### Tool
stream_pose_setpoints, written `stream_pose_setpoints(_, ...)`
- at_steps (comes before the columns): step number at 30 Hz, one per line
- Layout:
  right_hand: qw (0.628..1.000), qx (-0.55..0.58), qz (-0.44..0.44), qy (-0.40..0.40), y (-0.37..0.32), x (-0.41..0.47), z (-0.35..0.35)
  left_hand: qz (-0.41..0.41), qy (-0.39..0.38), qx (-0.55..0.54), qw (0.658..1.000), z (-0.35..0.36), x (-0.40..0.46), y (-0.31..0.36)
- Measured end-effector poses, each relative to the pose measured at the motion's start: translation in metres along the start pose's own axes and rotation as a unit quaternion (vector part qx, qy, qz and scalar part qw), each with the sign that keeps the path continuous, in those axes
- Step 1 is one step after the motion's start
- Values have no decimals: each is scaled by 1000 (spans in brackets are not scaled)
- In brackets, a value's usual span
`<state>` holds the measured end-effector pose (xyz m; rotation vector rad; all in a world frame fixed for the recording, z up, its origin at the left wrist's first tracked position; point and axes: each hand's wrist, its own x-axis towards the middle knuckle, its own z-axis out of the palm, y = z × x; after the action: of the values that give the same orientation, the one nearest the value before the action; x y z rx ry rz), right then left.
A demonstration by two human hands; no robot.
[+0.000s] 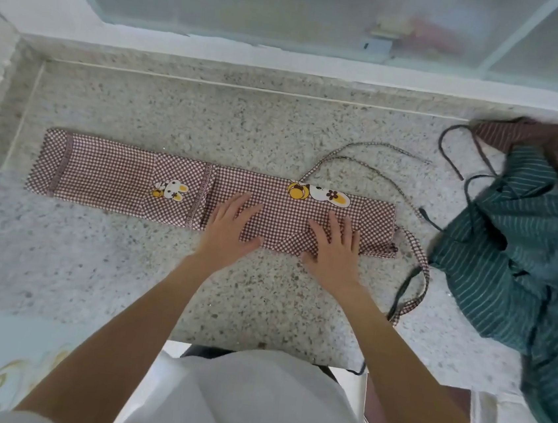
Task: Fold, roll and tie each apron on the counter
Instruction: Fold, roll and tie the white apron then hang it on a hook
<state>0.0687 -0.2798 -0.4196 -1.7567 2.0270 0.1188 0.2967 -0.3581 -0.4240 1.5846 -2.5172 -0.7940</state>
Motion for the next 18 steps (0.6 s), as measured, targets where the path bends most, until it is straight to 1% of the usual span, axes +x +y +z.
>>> stream_pose_setpoints(2,999,19,-8,28,-9,-3,-10,7,84,-57,995,-16,-16,-18)
stream_pose_setpoints(3,998,27,-28,46,-15,-5,-14,-7,121,-79,989,-25,-23,-27)
stream_pose_setpoints(5,993,57,-75,75,-46,-5,-18,-57,181,-124,974,-44,-43,-58)
stream_pose_setpoints(7,984,84,-126,98,-87,2,-24,-113,234,-166,951,-60,-59,-89)
stream_pose_setpoints(8,979,97,-149,105,-124,9,-22,-141,260,-175,939,-72,-71,-115)
stream_pose_setpoints(9,975,106,-160,109,-140,13,-25,-170,274,-186,928,-74,-72,-125)
stream_pose_setpoints(11,967,107,-190,130,-193,22,-21,-234,284,-196,909,-88,-80,-163)
stream_pose_setpoints(13,967,86,-202,129,-237,34,-7,-278,279,-196,898,-103,-83,-205)
stream_pose_setpoints(15,977,44,-183,103,-264,47,9,-286,280,-193,896,-121,-85,-244)
stream_pose_setpoints(18,986,-27,-142,79,-266,48,29,-290,246,-177,908,-137,-83,-281)
